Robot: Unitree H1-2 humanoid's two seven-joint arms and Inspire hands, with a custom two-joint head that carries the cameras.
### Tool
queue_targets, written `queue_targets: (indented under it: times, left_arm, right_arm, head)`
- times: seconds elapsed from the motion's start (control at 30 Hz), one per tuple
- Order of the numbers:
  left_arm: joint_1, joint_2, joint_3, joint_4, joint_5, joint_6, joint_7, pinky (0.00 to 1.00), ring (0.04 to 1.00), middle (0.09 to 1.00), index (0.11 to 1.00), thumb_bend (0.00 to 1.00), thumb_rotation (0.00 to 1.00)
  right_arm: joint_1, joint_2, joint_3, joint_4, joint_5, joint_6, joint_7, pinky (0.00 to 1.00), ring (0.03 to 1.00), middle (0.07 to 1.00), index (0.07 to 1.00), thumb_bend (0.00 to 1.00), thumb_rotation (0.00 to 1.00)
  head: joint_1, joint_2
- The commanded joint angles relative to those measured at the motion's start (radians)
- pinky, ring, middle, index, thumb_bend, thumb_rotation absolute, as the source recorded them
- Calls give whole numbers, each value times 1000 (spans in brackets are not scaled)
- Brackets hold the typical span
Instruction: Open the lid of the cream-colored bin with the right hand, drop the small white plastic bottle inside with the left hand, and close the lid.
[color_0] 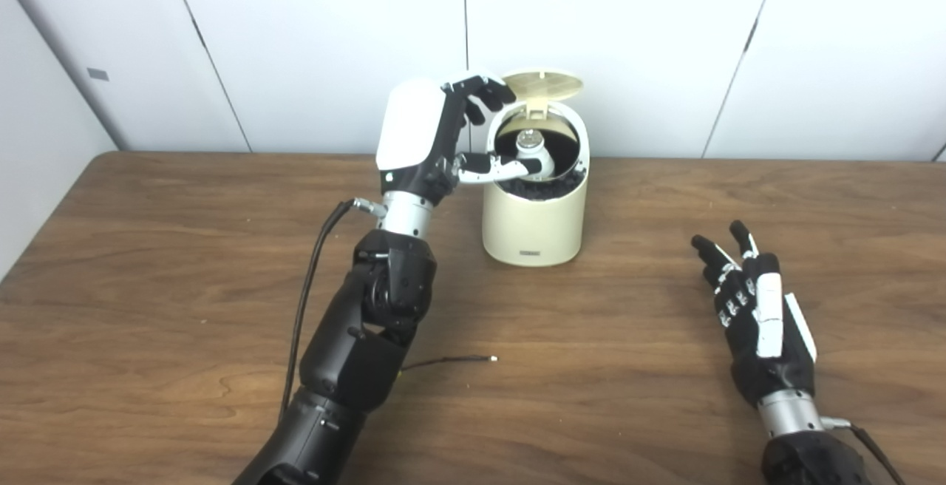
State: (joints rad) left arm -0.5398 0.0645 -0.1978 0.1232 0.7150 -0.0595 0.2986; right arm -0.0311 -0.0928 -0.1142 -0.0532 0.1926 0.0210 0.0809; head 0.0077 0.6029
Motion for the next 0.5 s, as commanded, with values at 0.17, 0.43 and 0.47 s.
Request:
queue_targets:
  times: [0.17, 0.43, 0.47]
  left_arm:
    - [2, 15, 80, -119, -94, -33, 15, 323, 393, 484, 501, 943, 76]
    - [76, 58, 156, -199, -196, 6, -47, 279, 375, 488, 487, 546, 55]
    - [97, 60, 169, -222, -237, 37, -79, 291, 399, 512, 489, 532, 57]
  right_arm:
    - [16, -9, -7, 36, 4, -9, 6, 985, 950, 867, 1000, 567, 1000]
    - [15, -13, -7, 20, 12, -16, 16, 990, 958, 883, 1000, 584, 1000]
    - [13, -12, -9, 16, 18, -18, 17, 992, 962, 887, 1000, 577, 1000]
  head:
    - [1, 2]
    - [-5, 1]
    - [-7, 3]
